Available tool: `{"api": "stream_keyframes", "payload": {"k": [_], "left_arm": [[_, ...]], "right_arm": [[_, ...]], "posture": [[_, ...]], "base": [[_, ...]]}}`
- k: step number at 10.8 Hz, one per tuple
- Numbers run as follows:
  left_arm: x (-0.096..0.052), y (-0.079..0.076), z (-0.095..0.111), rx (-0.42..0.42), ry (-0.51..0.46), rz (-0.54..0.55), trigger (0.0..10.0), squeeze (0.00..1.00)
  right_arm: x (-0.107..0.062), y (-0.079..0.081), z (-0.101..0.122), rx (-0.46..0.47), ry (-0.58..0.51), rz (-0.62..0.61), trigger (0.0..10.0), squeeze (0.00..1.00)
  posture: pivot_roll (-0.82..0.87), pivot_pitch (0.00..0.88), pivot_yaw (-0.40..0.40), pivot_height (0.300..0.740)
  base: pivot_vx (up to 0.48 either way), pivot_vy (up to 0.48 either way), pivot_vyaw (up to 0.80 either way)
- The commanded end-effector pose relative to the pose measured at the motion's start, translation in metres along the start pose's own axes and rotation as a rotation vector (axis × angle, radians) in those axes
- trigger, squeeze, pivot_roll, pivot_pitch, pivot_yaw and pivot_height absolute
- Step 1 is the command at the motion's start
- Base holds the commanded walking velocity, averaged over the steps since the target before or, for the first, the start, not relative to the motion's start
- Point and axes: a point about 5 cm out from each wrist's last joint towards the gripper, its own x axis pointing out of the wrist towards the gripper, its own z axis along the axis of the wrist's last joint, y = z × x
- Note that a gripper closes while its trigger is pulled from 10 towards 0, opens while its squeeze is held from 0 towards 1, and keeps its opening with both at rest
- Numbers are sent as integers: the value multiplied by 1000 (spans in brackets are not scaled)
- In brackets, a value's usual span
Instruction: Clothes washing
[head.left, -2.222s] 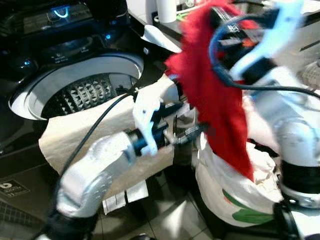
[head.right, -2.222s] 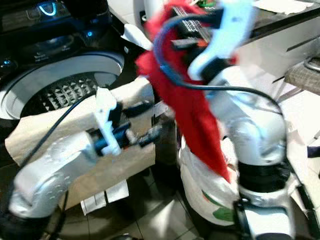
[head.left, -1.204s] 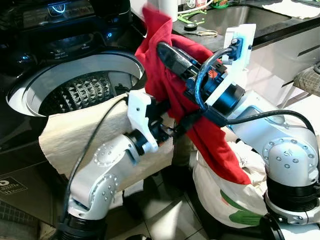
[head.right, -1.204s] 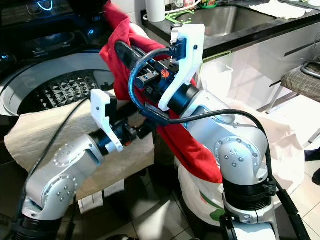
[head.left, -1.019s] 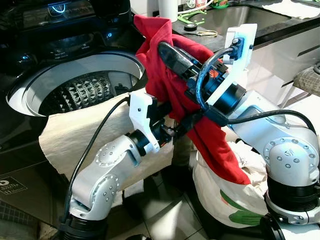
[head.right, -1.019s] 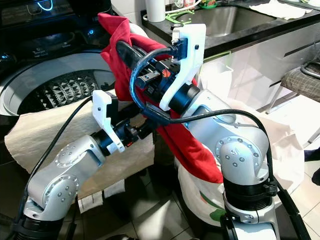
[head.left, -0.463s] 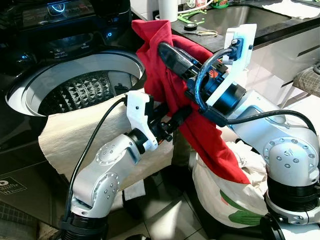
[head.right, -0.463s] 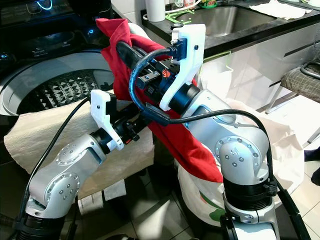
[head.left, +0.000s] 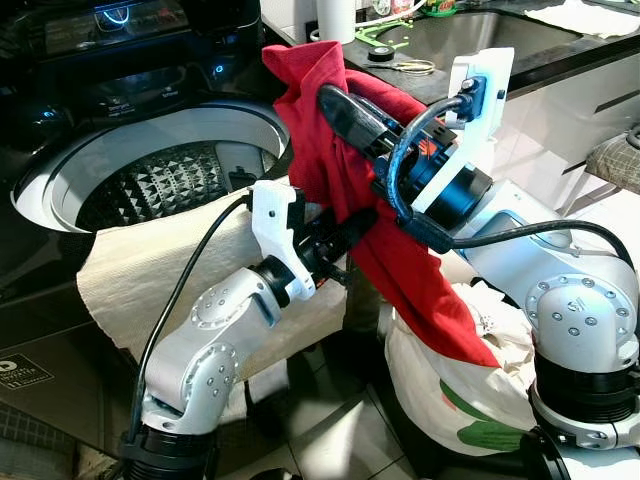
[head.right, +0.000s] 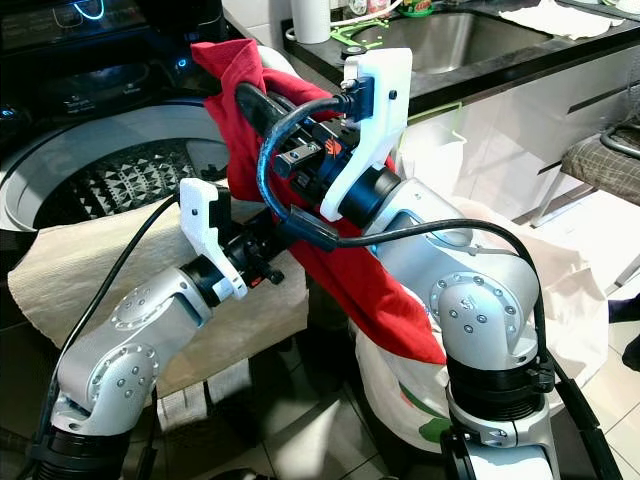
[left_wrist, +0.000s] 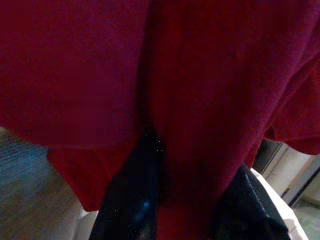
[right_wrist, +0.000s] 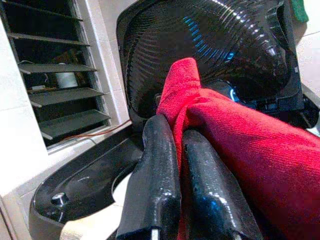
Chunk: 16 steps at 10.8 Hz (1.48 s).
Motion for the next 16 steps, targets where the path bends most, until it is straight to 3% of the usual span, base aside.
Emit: {"api": "stream_keyframes", "payload": {"k": [1,10,11,12,13,16], "left_arm": [[1,1,6,5,-17,0,0,0],[0,9,20,-26,-90,32,0,0],[-1,14,29,-32,-123,50,0,0],[-3,18,34,-31,-143,61,0,0],[-4,21,41,-24,-168,69,0,0],[-4,28,63,-72,-279,101,0,0]], "right_arm": [[1,2,5,-12,-20,18,0,0],[0,1,9,-36,-30,11,0,0],[-1,0,10,-43,-39,-5,10000,0],[-1,-3,12,-40,-54,-27,10000,78],[-3,-4,14,-33,-65,-24,10000,1000],[-6,-1,18,-35,-76,2,10000,1000]], "posture": [[-87,0,108,740],[-88,0,110,740],[-86,0,109,740],[-85,0,109,740],[-84,0,109,740],[-88,0,113,740]], "base": [[0,0,0],[0,0,0],[0,0,0],[0,0,0],[0,0,0],[0,0,0]]}}
